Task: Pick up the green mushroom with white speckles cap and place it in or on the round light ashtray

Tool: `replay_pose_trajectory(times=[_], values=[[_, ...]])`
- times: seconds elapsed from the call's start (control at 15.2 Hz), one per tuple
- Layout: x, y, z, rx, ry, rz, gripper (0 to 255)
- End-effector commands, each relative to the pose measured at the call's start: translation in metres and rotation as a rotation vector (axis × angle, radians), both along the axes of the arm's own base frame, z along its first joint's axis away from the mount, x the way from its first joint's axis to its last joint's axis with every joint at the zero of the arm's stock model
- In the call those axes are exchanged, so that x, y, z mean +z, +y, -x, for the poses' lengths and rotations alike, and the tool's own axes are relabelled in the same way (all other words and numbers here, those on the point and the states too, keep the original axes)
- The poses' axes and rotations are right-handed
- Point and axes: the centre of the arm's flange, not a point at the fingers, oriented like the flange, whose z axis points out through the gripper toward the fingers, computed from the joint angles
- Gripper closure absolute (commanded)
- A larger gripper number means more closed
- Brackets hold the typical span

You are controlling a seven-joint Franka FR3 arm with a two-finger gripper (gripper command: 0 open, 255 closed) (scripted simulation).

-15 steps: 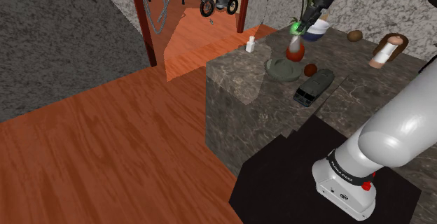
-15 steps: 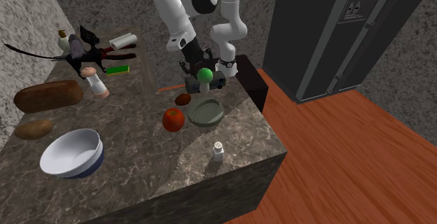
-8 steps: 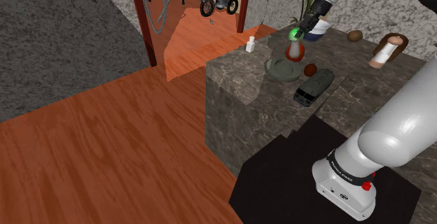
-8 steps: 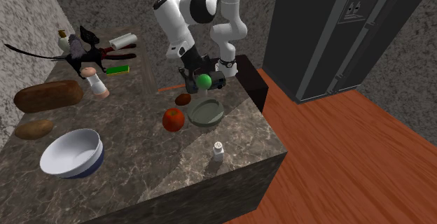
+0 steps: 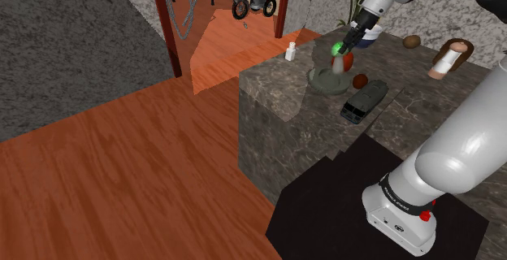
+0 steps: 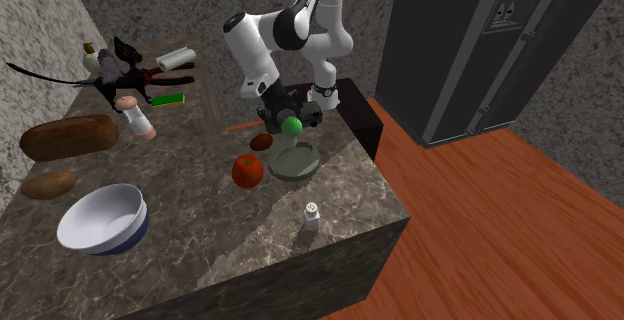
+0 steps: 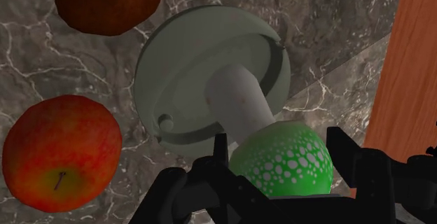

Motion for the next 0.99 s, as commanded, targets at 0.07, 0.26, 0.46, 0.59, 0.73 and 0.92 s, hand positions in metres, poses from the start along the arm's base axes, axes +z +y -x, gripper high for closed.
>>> replay_pose_trajectory(times=[0.07,0.26,0.46,0.59,0.73,0.92], values=[[-0.017,0.001,0.000,0.000,-0.001,0.000,255],[-0.034,0.001,0.000,0.000,-0.001,0.000,255],[-0.034,0.001,0.000,0.000,-0.001,0.000,255],[-0.034,0.001,0.000,0.000,-0.001,0.000,255],[-0.034,0.001,0.000,0.000,-0.001,0.000,255],[-0.034,0.001,0.000,0.000,-0.001,0.000,0]])
